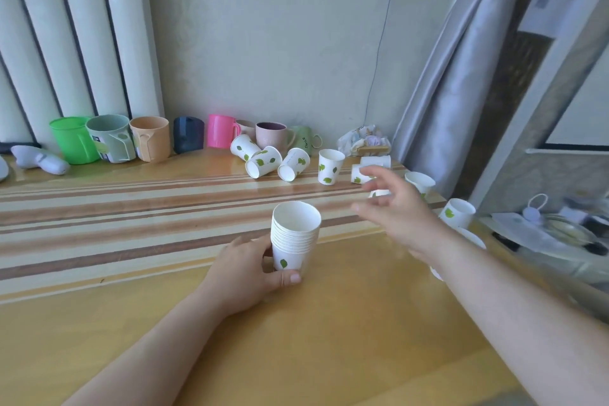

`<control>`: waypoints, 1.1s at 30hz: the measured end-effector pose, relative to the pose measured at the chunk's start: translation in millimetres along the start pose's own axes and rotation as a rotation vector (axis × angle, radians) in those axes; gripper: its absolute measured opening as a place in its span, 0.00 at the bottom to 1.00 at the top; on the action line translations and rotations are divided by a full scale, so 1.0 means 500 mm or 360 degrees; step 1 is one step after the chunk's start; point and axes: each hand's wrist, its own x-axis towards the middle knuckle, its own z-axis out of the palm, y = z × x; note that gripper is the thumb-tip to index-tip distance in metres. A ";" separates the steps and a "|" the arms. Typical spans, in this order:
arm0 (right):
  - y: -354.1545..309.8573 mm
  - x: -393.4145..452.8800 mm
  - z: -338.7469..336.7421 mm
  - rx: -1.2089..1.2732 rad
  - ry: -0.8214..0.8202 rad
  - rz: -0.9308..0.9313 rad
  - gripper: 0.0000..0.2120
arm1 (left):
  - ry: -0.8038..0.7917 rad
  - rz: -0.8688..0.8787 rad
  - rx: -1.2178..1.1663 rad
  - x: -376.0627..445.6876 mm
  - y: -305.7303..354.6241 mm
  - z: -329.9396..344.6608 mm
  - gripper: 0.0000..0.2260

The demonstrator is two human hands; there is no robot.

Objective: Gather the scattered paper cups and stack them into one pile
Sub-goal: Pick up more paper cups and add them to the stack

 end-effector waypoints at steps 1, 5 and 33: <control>0.003 0.001 -0.044 -0.0126 0.0065 -0.0021 0.26 | 0.0000 0.0015 0.0006 0.000 0.005 0.006 0.17; 0.061 -0.014 -0.206 -0.1120 0.0214 0.0084 0.23 | 0.0035 0.0011 0.0019 0.003 0.011 0.016 0.19; -0.070 -0.013 0.138 0.0635 0.0182 -0.0264 0.27 | 0.0150 -0.0021 -0.0058 -0.003 0.018 0.025 0.22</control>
